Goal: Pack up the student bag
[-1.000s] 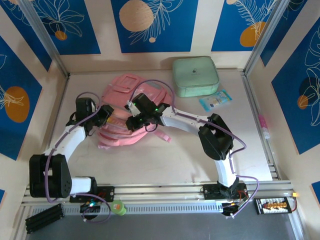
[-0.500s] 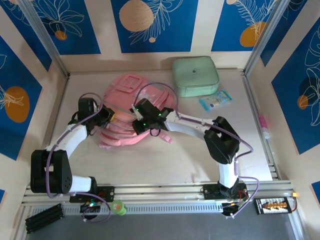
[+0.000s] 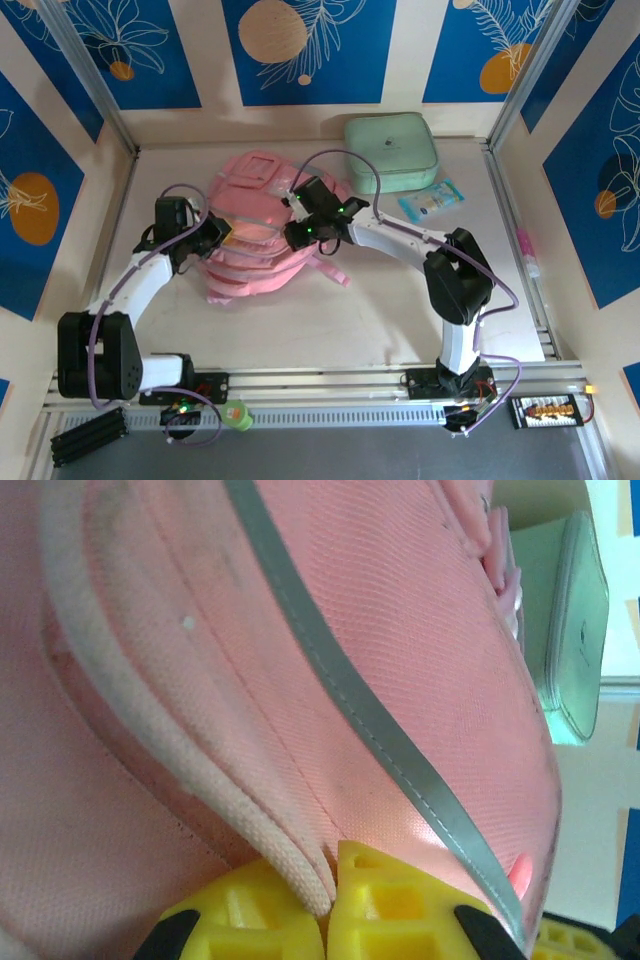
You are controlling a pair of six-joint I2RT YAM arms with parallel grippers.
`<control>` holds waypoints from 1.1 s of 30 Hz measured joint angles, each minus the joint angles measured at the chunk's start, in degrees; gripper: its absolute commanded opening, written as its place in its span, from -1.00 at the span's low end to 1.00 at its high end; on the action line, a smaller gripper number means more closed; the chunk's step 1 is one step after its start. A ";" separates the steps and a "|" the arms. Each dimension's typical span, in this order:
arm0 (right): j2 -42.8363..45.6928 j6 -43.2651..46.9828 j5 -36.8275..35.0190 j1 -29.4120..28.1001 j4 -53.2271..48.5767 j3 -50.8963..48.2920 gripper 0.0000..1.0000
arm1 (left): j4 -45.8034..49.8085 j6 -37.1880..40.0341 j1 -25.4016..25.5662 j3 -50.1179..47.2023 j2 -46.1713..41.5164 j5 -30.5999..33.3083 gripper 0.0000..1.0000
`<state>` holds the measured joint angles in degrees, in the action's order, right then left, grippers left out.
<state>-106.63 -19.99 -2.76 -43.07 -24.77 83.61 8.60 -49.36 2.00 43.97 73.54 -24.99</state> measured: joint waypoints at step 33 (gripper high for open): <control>42.18 -2.21 -18.47 27.32 10.29 -28.48 0.98 | 0.09 22.40 -1.20 -2.86 -23.61 29.59 1.00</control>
<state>-64.45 -22.20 -21.23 -15.75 -14.48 55.13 8.69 -26.96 0.80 41.10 49.93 4.60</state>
